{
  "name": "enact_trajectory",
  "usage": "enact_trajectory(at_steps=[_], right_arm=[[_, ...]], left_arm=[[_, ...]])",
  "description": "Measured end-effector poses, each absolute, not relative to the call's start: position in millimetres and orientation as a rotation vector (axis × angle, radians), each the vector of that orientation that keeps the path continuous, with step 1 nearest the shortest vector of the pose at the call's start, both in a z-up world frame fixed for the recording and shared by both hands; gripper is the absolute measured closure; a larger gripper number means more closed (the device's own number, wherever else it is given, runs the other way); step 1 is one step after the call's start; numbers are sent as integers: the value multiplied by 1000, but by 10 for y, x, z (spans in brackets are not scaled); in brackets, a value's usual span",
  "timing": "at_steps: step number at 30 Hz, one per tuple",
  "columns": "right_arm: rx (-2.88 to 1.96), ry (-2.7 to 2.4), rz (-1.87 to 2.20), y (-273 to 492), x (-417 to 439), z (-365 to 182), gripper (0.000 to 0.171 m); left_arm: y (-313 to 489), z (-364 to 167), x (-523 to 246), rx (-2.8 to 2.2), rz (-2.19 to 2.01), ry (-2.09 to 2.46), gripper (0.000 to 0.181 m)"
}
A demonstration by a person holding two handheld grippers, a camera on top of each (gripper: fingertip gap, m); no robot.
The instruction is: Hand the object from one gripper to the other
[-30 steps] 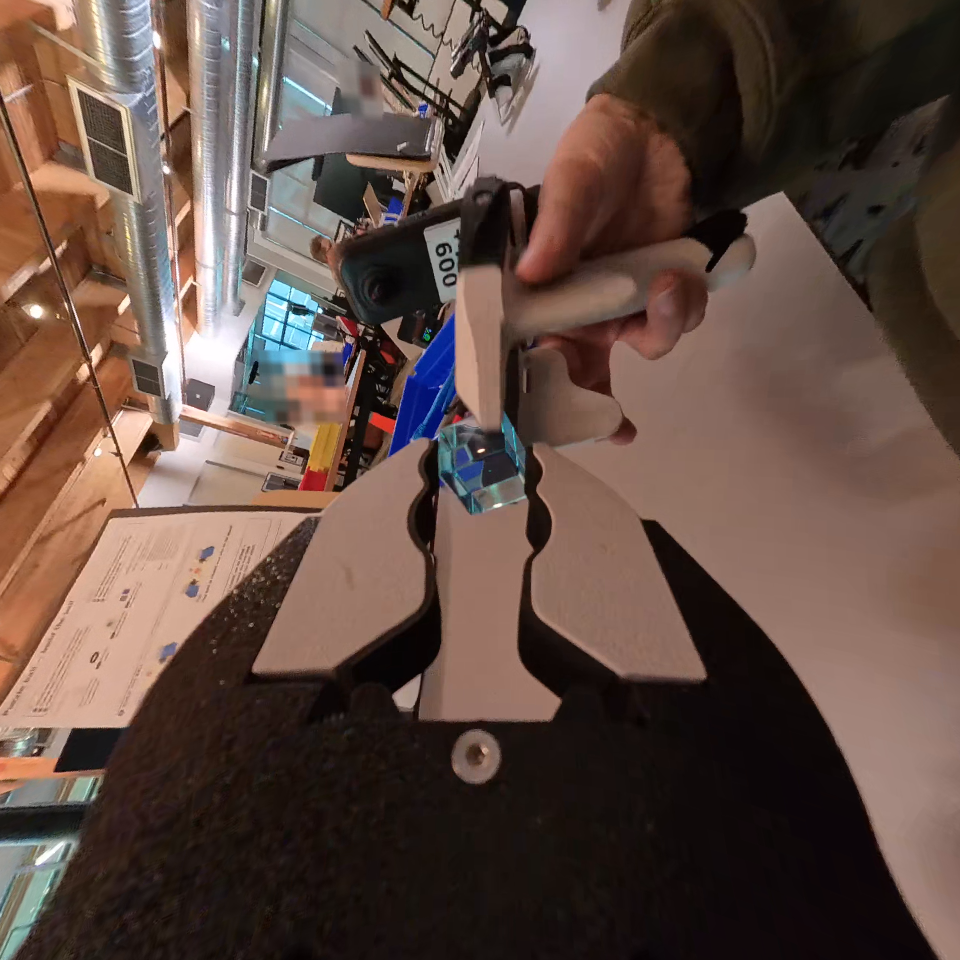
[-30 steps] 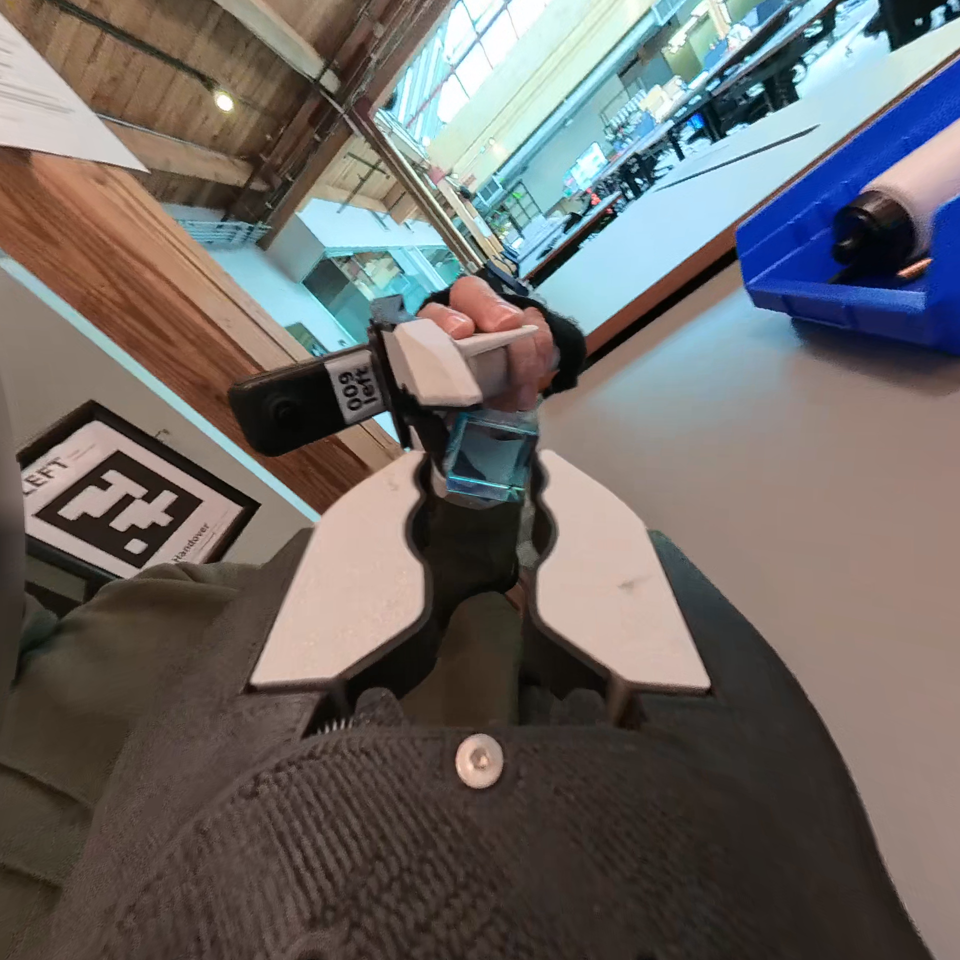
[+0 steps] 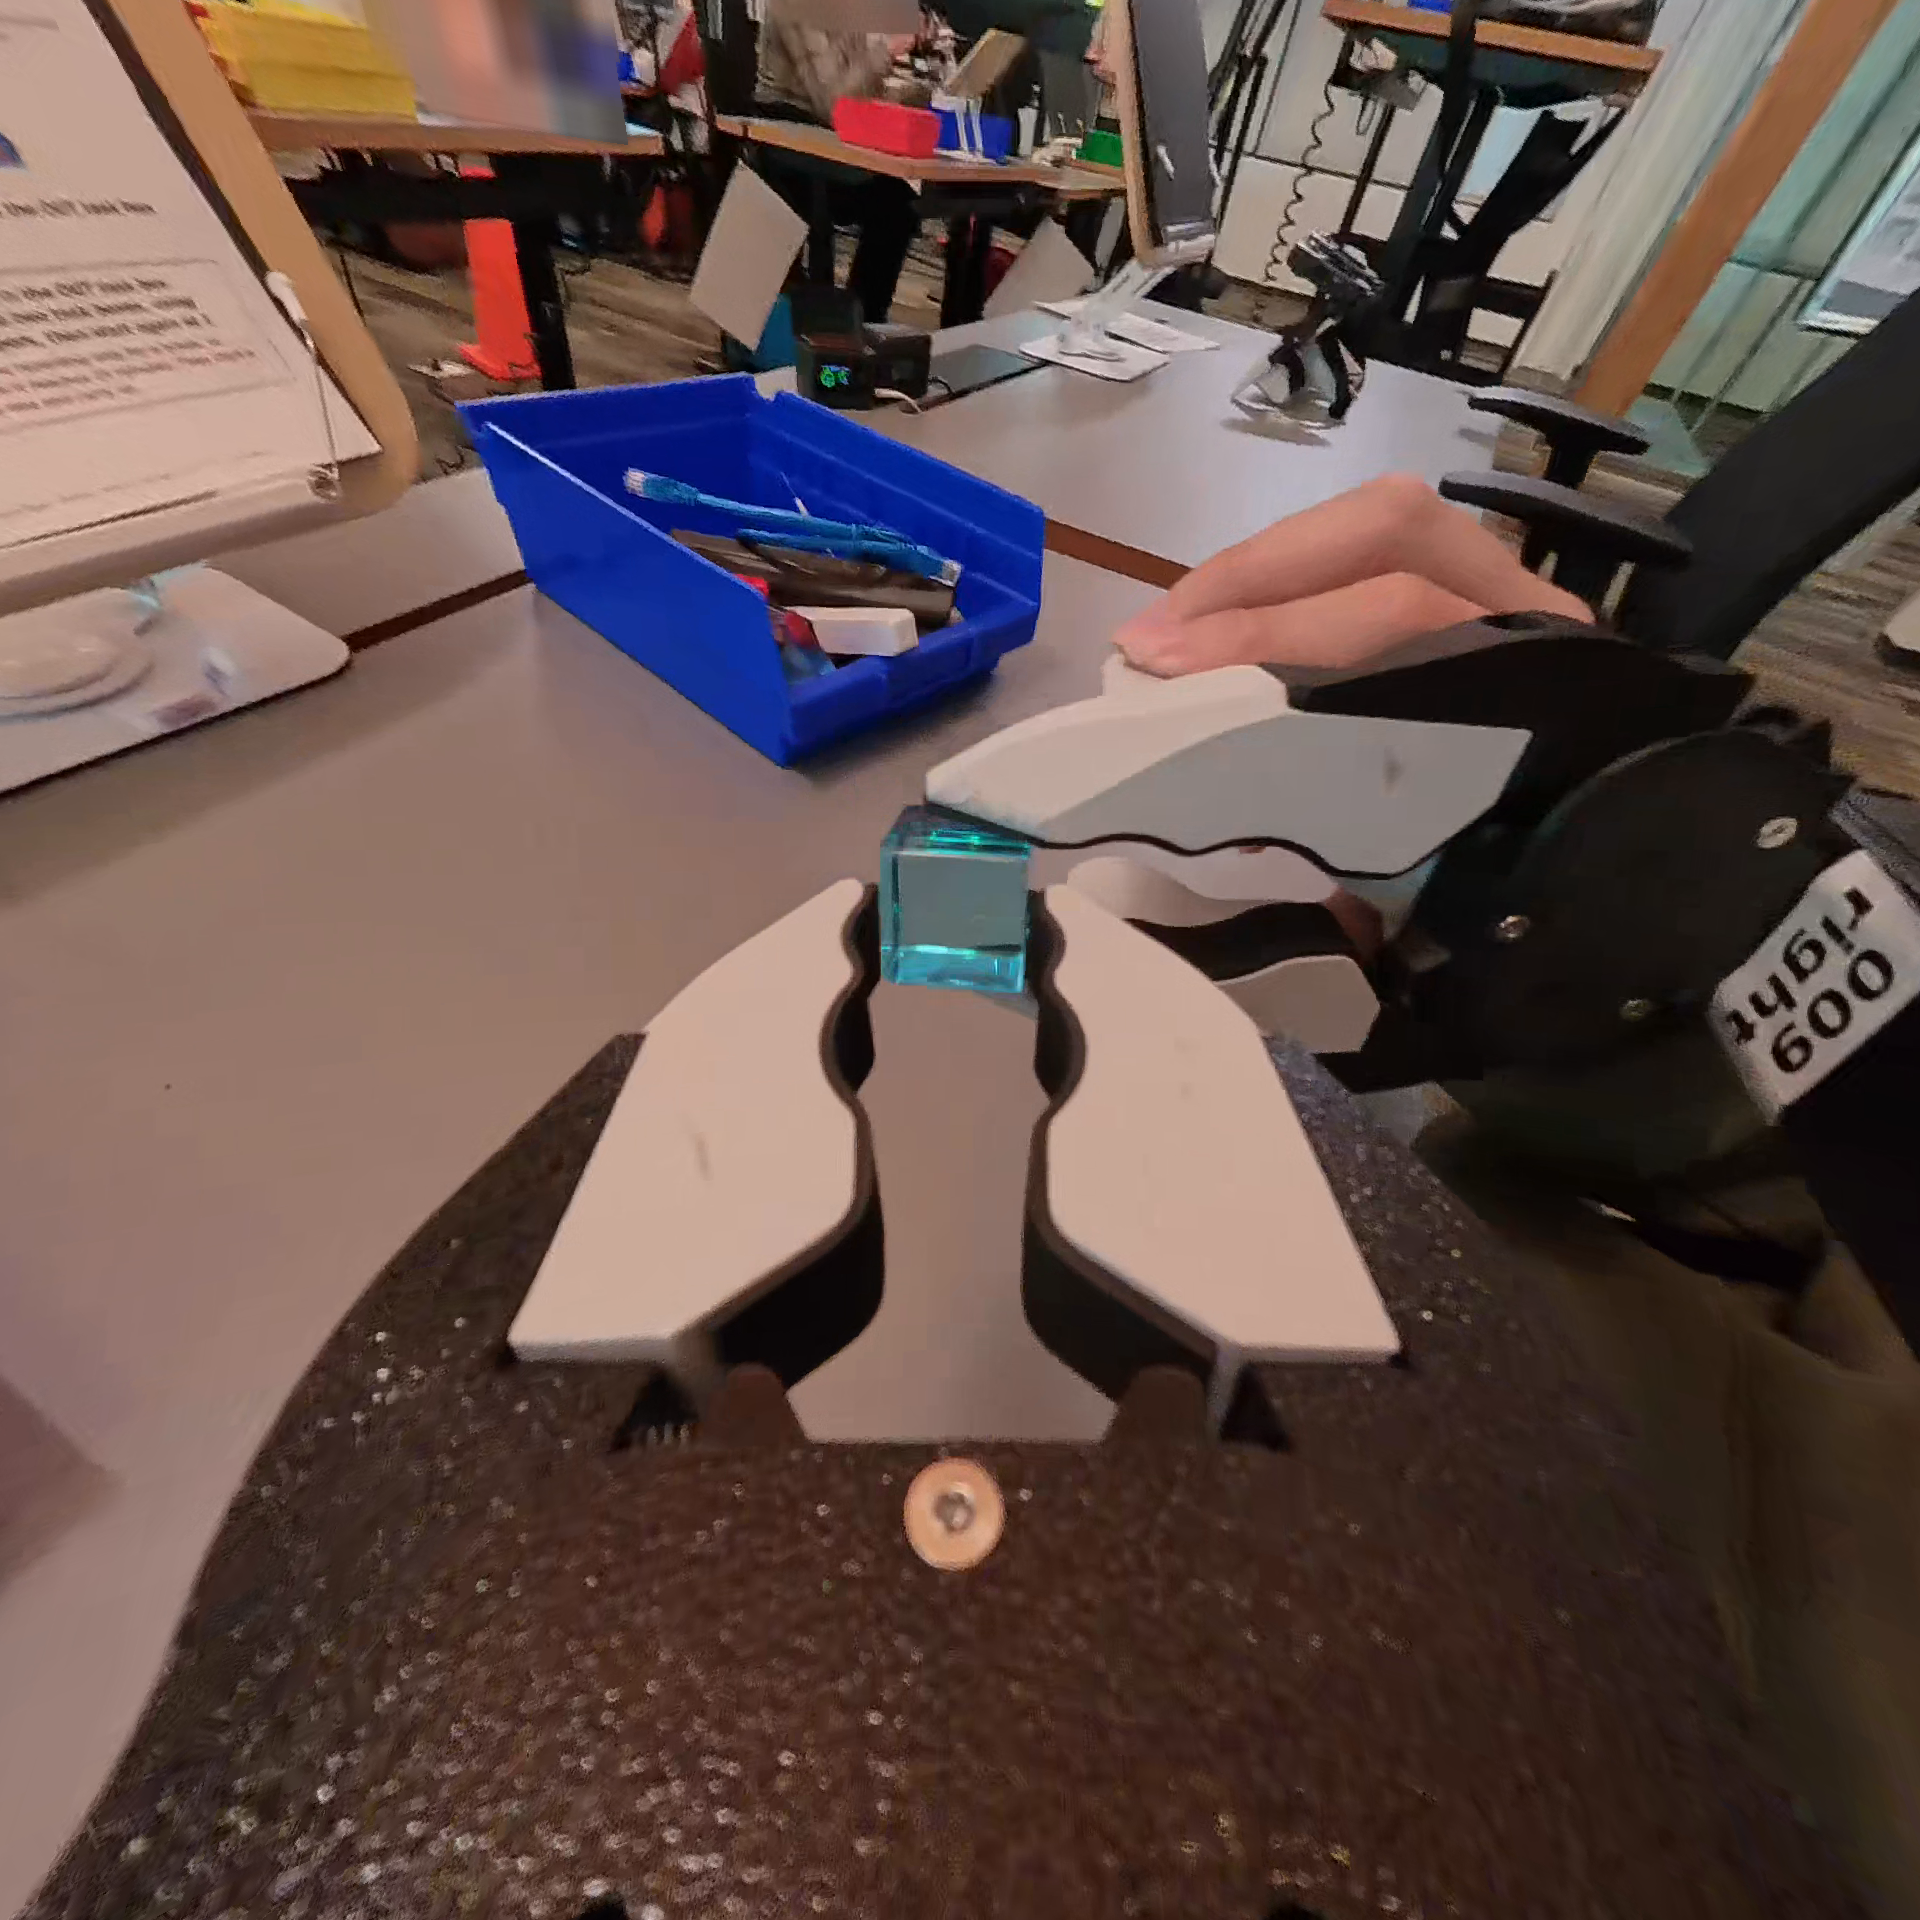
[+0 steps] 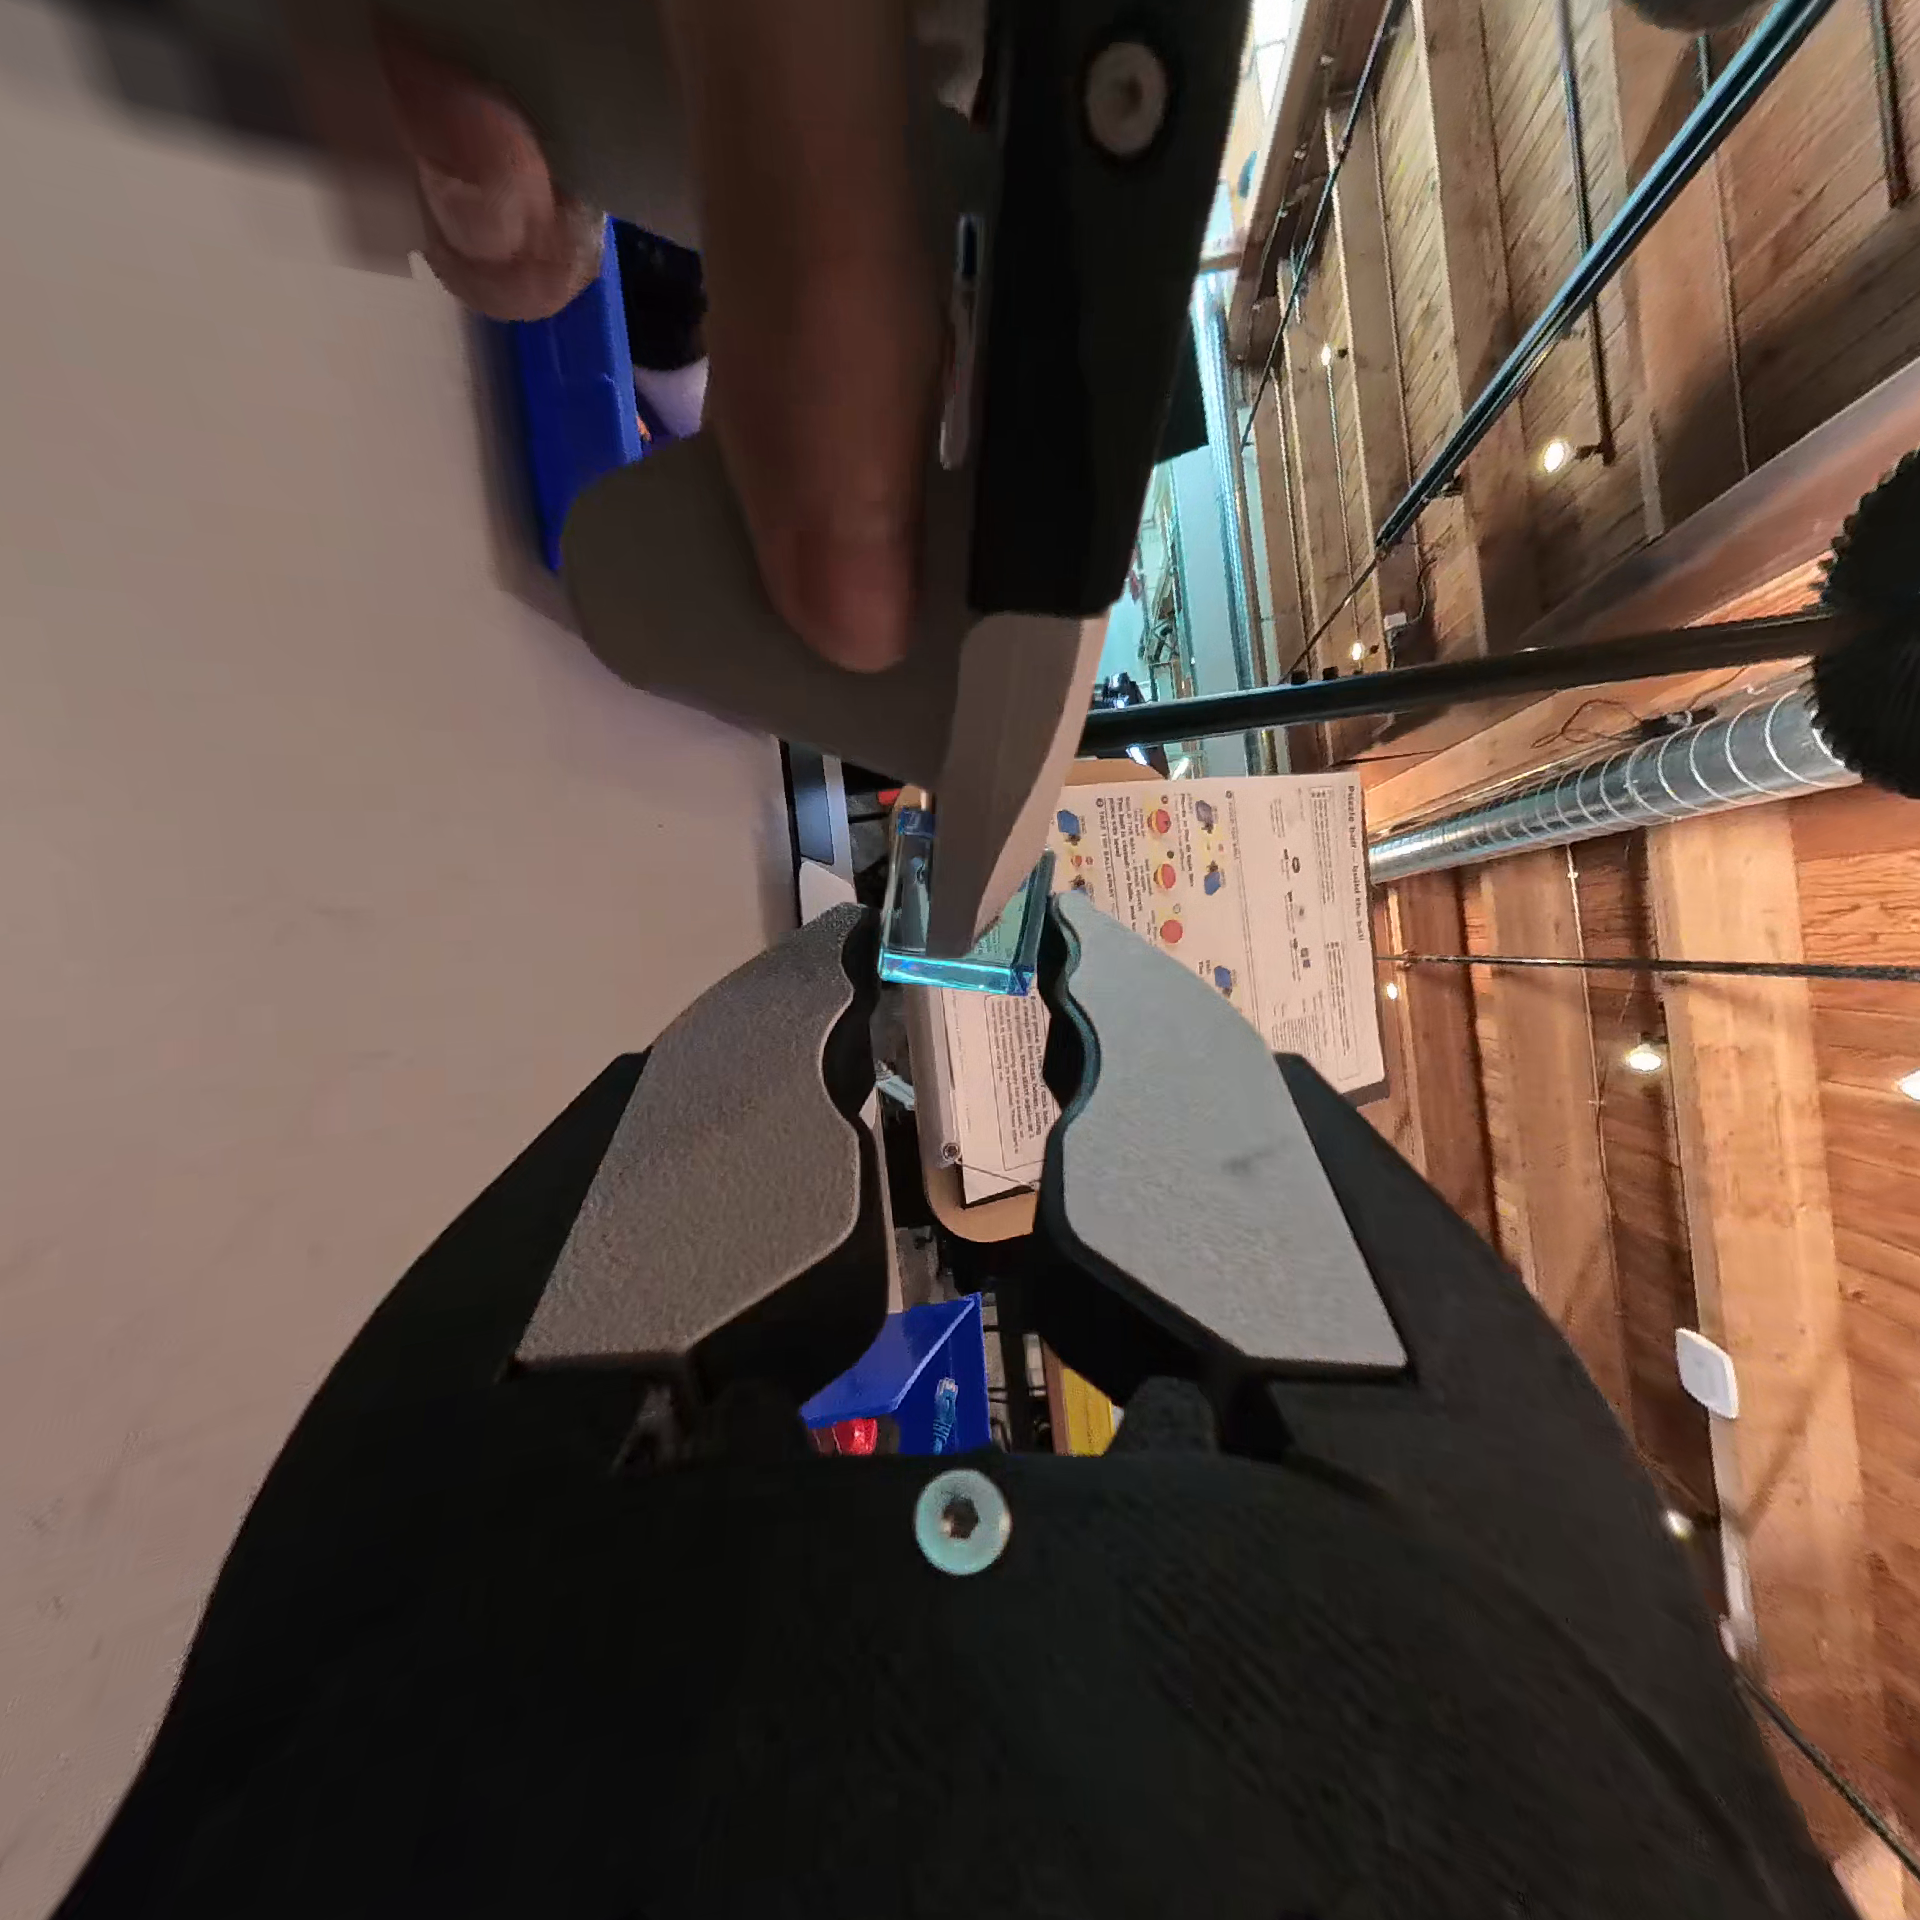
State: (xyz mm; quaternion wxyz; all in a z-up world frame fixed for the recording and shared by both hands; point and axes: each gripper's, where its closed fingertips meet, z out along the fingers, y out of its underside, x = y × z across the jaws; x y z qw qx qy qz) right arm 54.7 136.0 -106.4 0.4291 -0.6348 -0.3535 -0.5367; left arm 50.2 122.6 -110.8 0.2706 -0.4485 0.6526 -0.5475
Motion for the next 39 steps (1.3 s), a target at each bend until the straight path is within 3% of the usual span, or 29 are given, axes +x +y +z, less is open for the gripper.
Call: enact_trajectory(at_steps=[3,6,10,11,13,14,15,18,23,25,30,34,39], right_arm=[[-1581,-902,-1301,1370,518,-1099,142],[-1609,-765,-992,1373,416,-1050,140],[-1714,-395,-222,1348,301,-1005,93],[-1735,-293,56,1333,219,-1031,88],[-1693,-134,656,1267,-15,-1011,89],[-1618,-94,894,1227,-101,-937,99],[-1534,-57,1055,1206,-128,-856,111],[-1395,54,1239,1228,-68,-742,119],[-1453,22,1213,1224,-135,-810,126],[-1465,33,1147,1269,-94,-844,141],[-1514,20,954,1349,24,-897,143],[-1640,-116,225,1419,369,-993,143],[-1614,-575,-727,1331,519,-935,143]], left_arm=[[1236,-1144,484,-1149,-1479,1817,155],[1285,-1071,450,-960,-1548,1800,155],[1335,-817,285,-556,-1611,1673,156],[1311,-754,205,-447,-1625,1648,155],[1268,-698,85,-283,-1610,1617,155],[1250,-713,58,-234,-1585,1622,155],[1233,-740,39,-189,-1556,1630,156],[1210,-790,27,-113,-1493,1628,156],[1195,-861,75,-89,-1408,1643,156],[1182,-853,86,-81,-1389,1631,156],[1274,-943,203,-146,-1231,1665,151],[1343,-980,283,-353,-1287,1699,134],[1400,-1141,445,-887,-1366,1827,126]])
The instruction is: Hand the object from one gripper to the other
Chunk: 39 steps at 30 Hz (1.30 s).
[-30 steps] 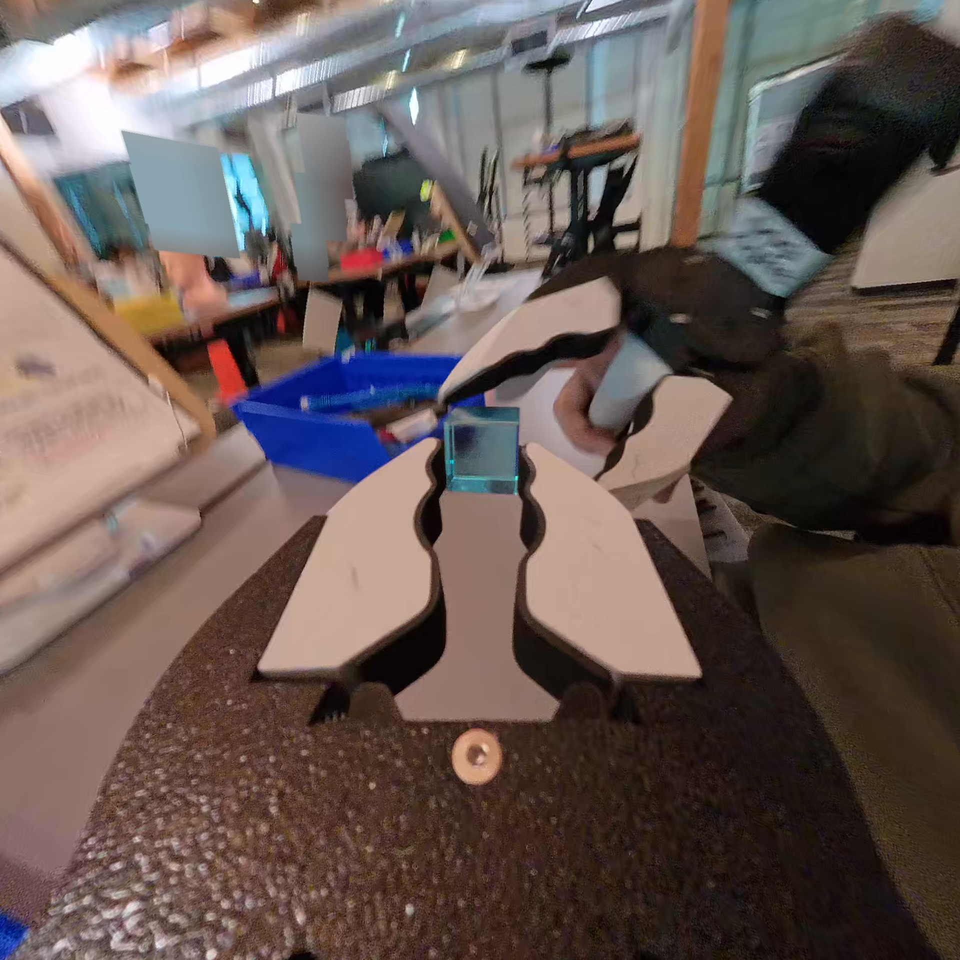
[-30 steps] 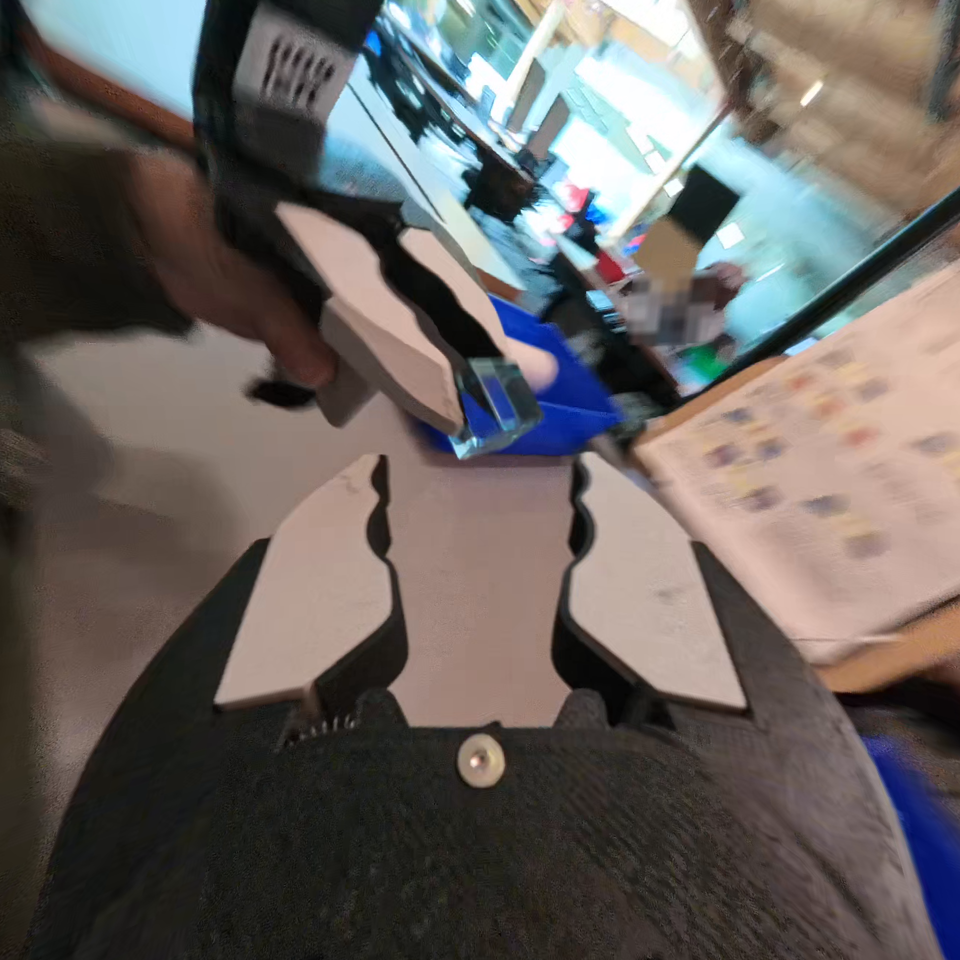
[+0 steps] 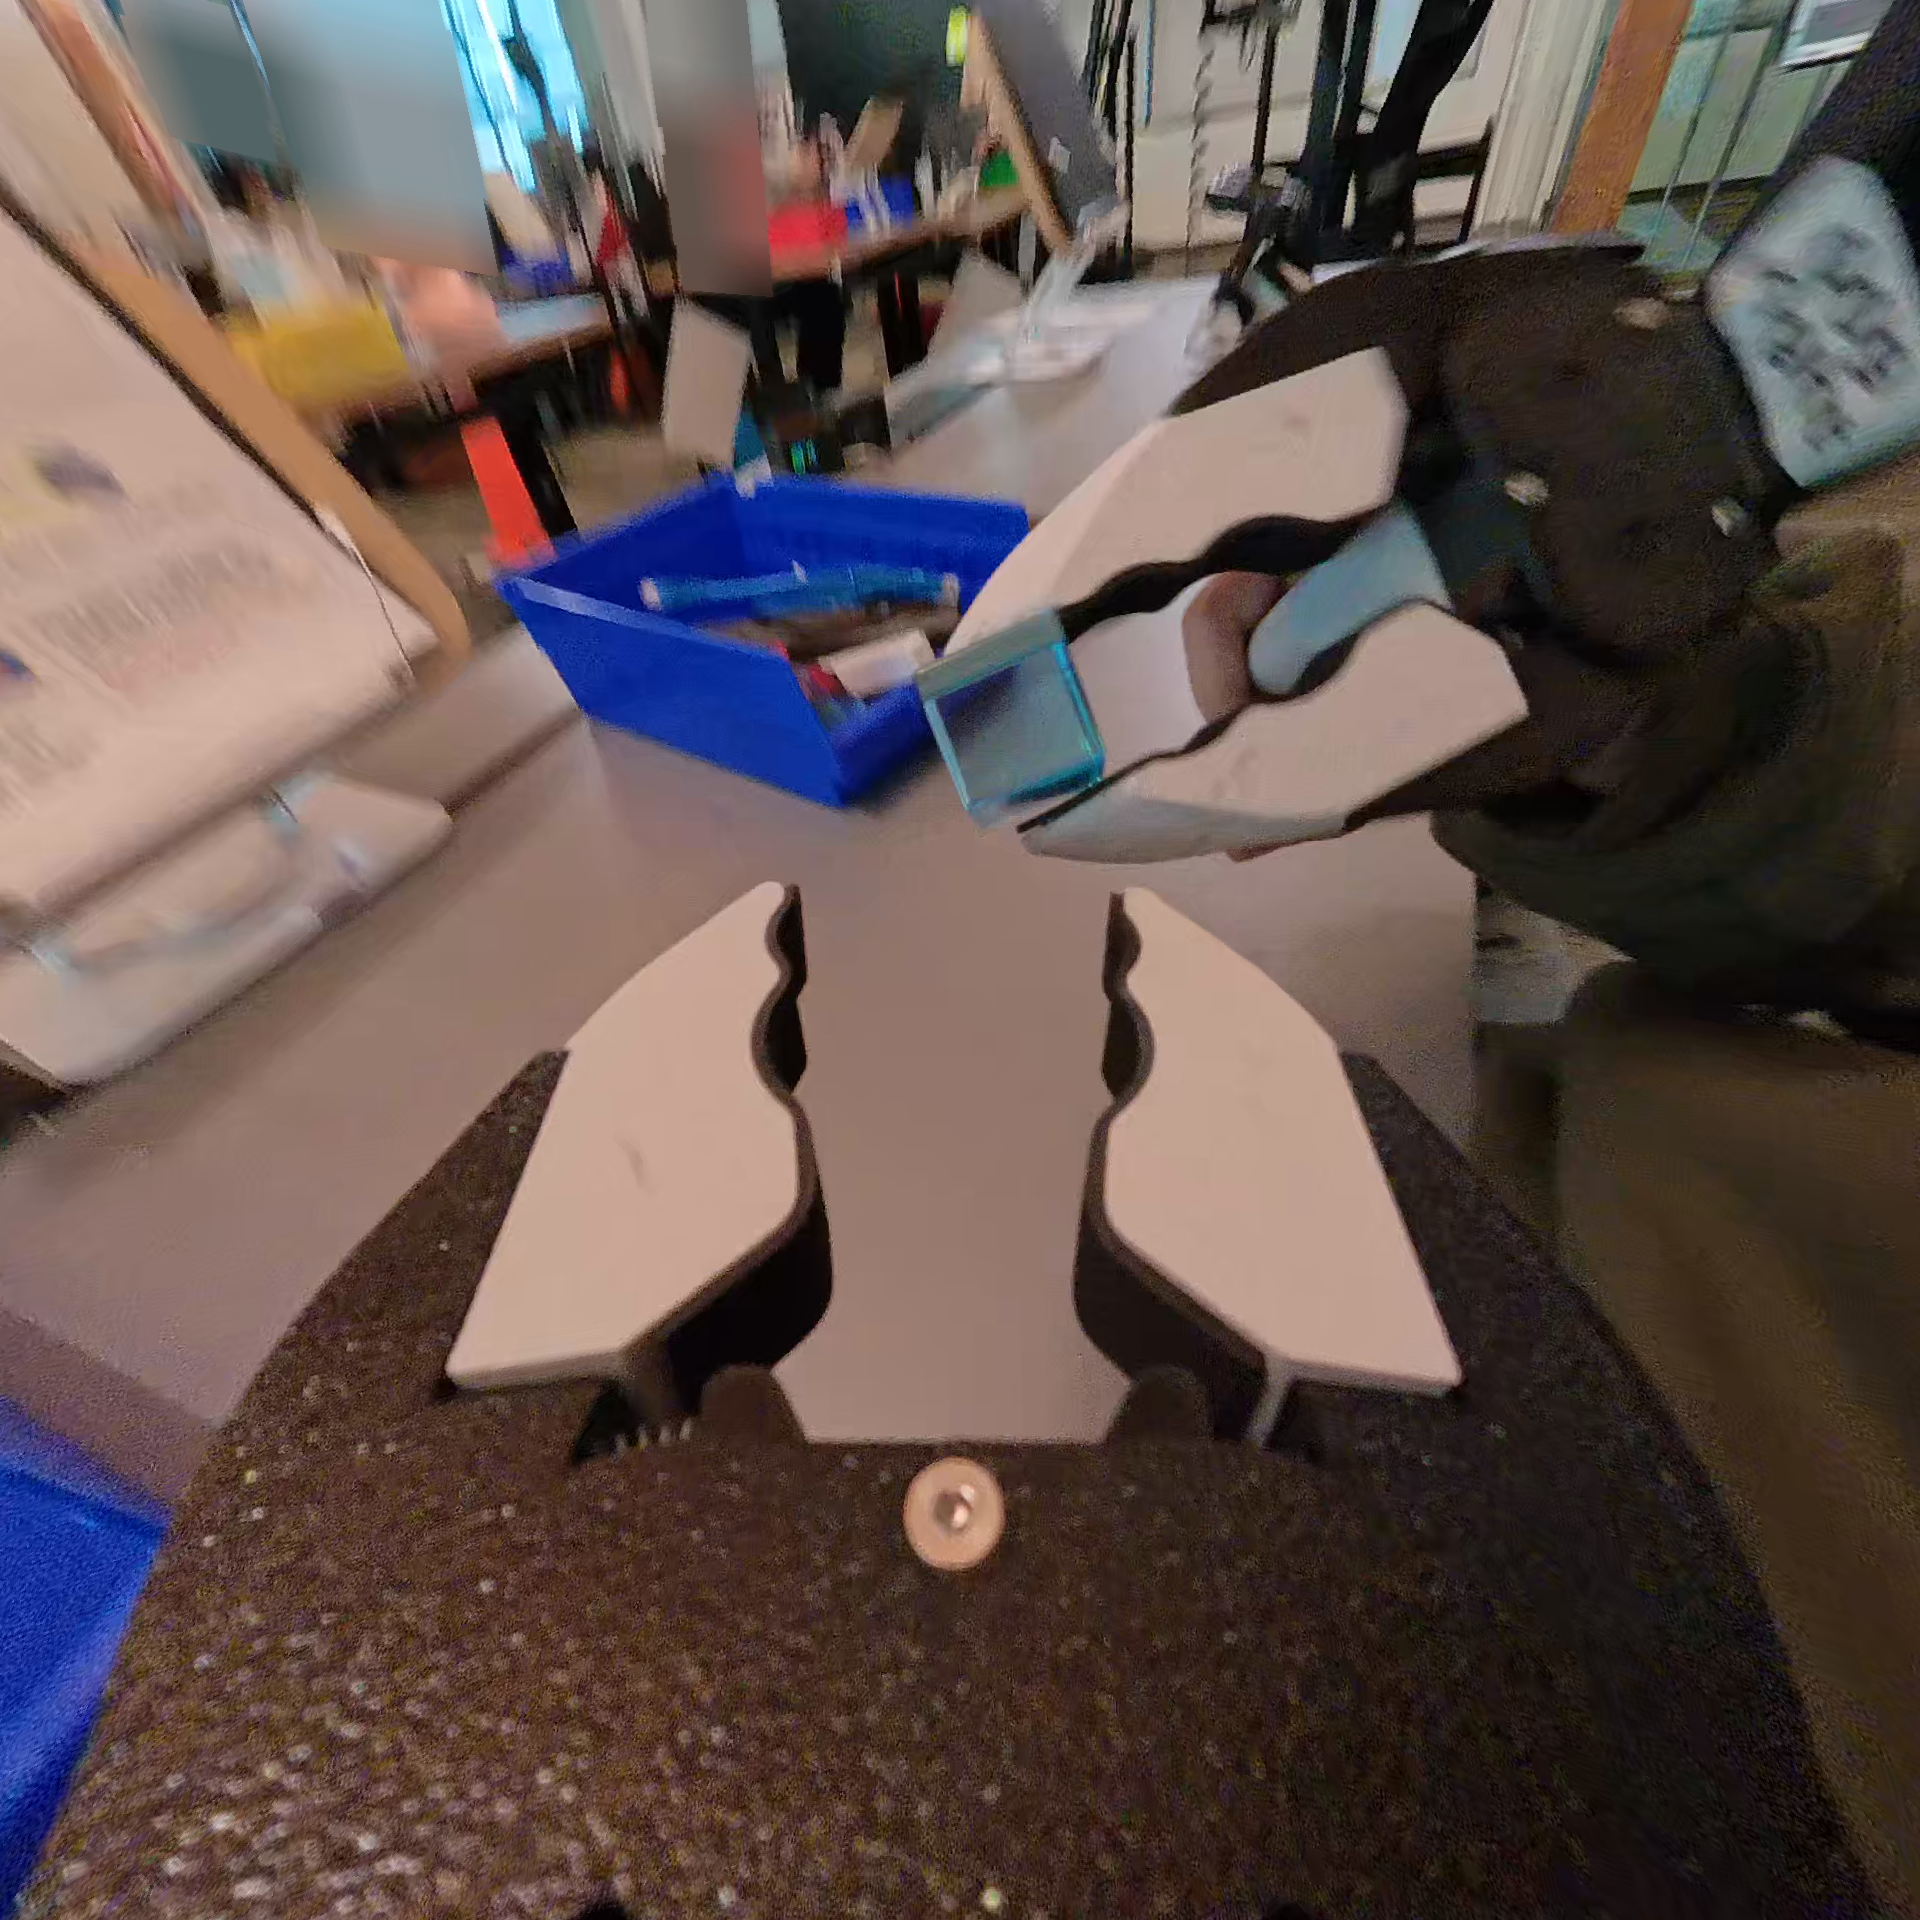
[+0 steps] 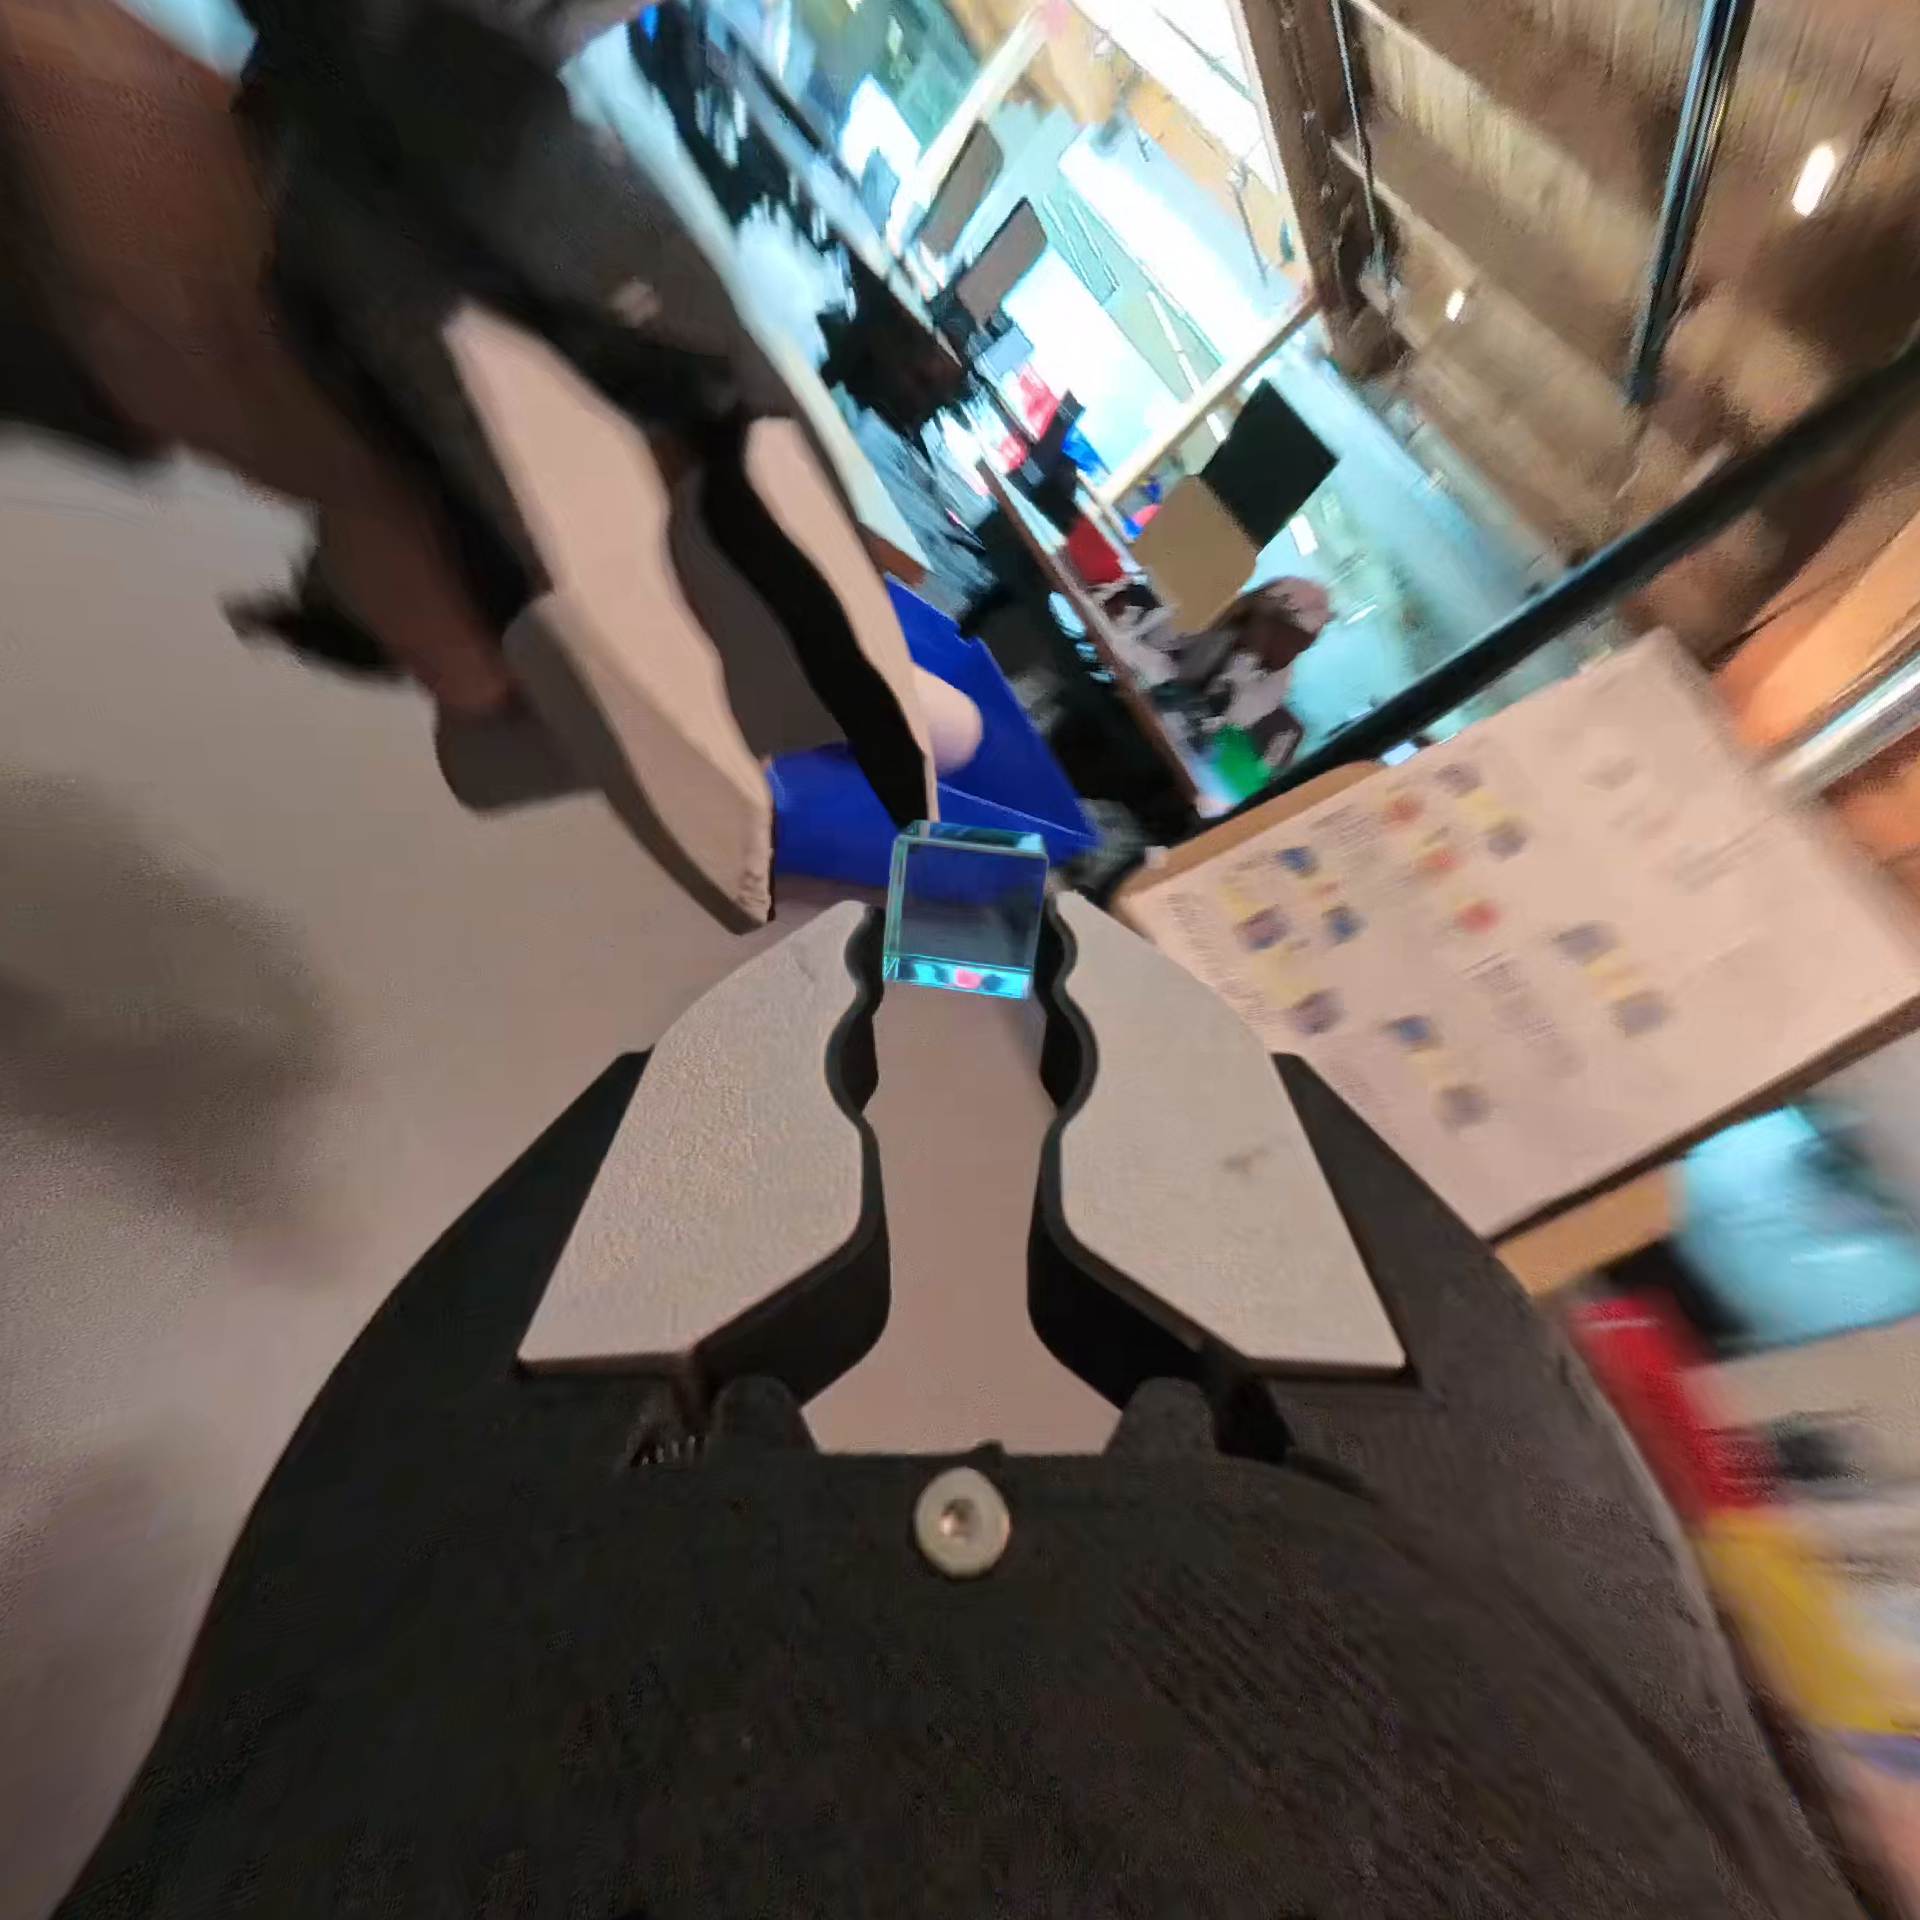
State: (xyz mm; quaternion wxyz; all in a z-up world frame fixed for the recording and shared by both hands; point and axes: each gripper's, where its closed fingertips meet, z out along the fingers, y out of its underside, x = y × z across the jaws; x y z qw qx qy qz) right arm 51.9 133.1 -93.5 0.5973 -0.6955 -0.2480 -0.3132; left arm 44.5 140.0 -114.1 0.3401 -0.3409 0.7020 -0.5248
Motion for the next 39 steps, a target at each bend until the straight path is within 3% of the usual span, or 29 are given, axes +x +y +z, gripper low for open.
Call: enact_trajectory(at_steps=[5,9,18,22,25,31,39], right_arm=[[-1606,-936,-1252,1353,516,-1112,143],[-1618,-1006,-1322,1374,537,-1197,143],[-1616,-978,-1380,1371,538,-1150,143],[-1650,-936,-1131,1352,454,-1181,142],[-1672,-843,-724,1266,299,-1129,128],[-1556,-757,-6,990,3,-1010,116],[-1542,-1029,56,866,-334,-1263,116]], left_arm=[[1282,-1252,467,-1012,-1387,1886,123],[1267,-1243,476,-1034,-1446,1871,125],[1275,-1229,475,-1048,-1488,1861,152],[1290,-1241,435,-970,-1513,1905,156],[1343,-1270,361,-904,-1586,1948,155],[1188,-1131,-22,-671,-2045,2057,156],[897,-1428,-328,-583,-2164,2456,155]])
